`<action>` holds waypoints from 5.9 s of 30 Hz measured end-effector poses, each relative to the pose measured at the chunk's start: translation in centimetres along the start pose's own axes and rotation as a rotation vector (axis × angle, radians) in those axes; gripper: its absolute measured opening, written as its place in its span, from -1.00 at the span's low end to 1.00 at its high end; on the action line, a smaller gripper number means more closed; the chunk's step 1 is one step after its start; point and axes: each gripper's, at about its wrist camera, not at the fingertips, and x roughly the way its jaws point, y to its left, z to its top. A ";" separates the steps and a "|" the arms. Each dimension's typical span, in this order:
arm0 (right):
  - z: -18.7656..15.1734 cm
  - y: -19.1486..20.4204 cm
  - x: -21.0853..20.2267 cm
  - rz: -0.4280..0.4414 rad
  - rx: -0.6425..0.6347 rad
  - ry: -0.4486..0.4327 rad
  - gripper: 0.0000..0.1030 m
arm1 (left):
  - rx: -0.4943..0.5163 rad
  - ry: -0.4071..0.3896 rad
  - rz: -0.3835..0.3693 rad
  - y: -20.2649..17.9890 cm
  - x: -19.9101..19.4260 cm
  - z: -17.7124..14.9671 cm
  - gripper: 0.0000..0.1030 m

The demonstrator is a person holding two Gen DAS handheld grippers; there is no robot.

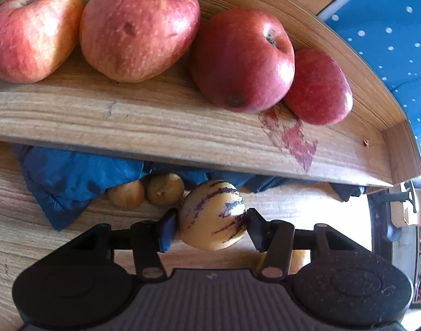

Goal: Organize fruits
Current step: 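Carry the pepino and the brown pear over the tray with both tools, then open both tools to release the pepino and pear onto the tray, then move both open tools back toward the small brown fruits under the shelf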

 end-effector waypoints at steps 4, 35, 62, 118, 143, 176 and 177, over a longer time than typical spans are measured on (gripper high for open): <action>-0.2 0.2 -1.0 -0.004 0.014 -0.022 0.32 | 0.023 0.000 -0.016 0.5 -0.6 -1.1 0.11; -6.3 8.9 -12.0 0.207 -0.160 -0.048 0.32 | -0.035 -0.071 0.050 4.6 -10.5 -14.0 0.11; -6.8 9.3 -10.5 0.248 -0.171 0.012 0.34 | -0.024 -0.021 0.170 5.0 -10.9 -17.7 0.12; -12.4 3.9 -19.8 0.013 0.185 -0.018 0.99 | 0.270 -0.141 0.302 4.5 -19.0 -25.6 0.99; -1.6 0.5 -12.6 0.014 0.246 -0.191 0.99 | 0.328 -0.219 0.312 3.4 -15.4 -12.2 0.99; 8.3 -0.1 3.2 0.192 0.208 0.098 0.72 | 0.861 -0.213 0.025 1.7 -5.8 -6.3 0.90; 8.5 0.0 3.5 0.202 0.205 0.109 0.67 | 0.864 -0.203 0.019 1.6 -5.5 -6.3 0.89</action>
